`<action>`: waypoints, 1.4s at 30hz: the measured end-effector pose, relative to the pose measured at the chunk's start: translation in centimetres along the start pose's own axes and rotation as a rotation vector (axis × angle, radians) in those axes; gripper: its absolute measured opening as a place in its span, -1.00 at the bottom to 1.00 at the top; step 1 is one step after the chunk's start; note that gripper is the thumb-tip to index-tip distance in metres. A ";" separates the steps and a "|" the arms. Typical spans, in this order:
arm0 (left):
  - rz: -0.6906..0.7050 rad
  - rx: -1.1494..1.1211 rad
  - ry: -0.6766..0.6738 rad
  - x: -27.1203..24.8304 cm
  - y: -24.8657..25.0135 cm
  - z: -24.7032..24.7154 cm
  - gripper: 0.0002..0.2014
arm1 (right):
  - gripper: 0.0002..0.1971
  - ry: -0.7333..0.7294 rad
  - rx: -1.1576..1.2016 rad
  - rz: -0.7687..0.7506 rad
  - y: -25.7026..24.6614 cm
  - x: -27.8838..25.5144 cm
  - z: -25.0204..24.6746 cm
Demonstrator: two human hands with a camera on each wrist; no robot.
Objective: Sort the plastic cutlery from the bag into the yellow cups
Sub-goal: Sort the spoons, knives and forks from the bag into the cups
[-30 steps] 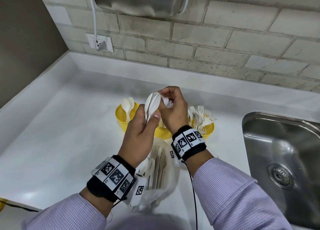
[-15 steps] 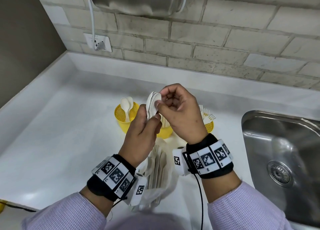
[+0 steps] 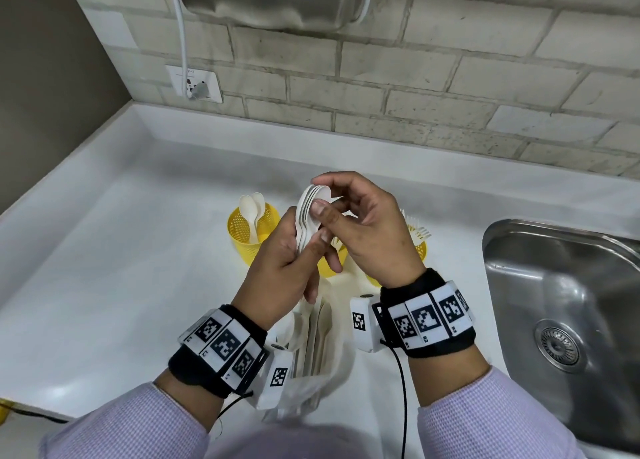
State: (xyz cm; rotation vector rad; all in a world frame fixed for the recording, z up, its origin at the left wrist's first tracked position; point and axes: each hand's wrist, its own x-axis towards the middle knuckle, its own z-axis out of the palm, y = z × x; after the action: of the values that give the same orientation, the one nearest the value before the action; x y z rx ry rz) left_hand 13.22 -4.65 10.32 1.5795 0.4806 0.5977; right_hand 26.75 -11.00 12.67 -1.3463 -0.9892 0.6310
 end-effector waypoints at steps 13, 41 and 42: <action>0.025 0.115 -0.063 1.1 -0.4 -2.1 -0.72 | -0.87 -0.121 -0.197 -0.148 0.1 0.4 -1.0; 0.026 0.627 0.484 4.8 -2.2 -9.0 -0.86 | -0.80 -0.218 -1.111 0.023 6.7 -0.7 0.5; 0.013 0.658 0.478 4.9 -2.5 -9.1 -0.86 | -0.82 -0.225 -1.144 0.022 6.8 -0.7 0.6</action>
State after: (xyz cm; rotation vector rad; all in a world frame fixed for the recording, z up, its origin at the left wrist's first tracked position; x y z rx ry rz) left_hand 11.38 5.76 8.72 2.0565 1.1105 0.8914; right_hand 26.96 -10.19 5.81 -2.3003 -1.6283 0.1876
